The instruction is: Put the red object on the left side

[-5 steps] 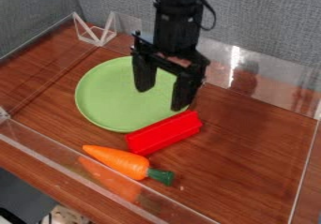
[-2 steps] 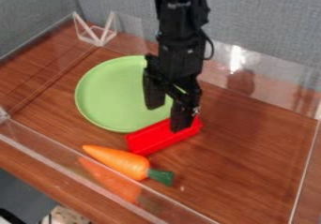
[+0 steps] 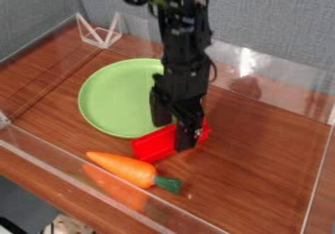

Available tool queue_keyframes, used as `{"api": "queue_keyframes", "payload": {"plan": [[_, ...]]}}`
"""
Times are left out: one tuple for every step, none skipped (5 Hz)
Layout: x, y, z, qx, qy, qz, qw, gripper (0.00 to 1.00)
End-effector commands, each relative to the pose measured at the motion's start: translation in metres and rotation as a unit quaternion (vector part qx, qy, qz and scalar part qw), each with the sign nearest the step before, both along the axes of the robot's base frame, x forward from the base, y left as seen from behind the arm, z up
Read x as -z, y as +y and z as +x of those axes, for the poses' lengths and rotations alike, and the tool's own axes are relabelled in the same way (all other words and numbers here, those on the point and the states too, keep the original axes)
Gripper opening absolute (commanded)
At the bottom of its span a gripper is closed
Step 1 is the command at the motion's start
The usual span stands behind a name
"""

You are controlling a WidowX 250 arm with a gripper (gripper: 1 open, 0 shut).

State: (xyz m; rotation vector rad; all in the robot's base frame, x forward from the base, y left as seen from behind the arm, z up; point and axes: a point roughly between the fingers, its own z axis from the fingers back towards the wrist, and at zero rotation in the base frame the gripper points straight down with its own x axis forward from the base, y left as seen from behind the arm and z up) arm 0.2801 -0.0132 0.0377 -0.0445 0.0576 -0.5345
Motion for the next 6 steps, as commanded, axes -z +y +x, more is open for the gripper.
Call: {"api": "queue_keyframes", "payload": {"plan": [[-0.002,-0.012,0.006,-0.007,-0.033,0.006,0.9994,1.0],[-0.01,-0.014,-0.003,-0.067,-0.04,0.01,0.9969,1.0],[-0.016,-0.015,-0.011,-0.11,-0.043,0.012,0.993,0.0],[-0.024,-0.015,-0.017,-0.145,-0.045,0.015,0.9883,0.0],[-0.034,0.001,-0.015,-0.106,-0.051,0.009,0.993,0.0],[-0.044,0.016,-0.011,-0.069,-0.056,0.002,0.9961,0.0]]}}
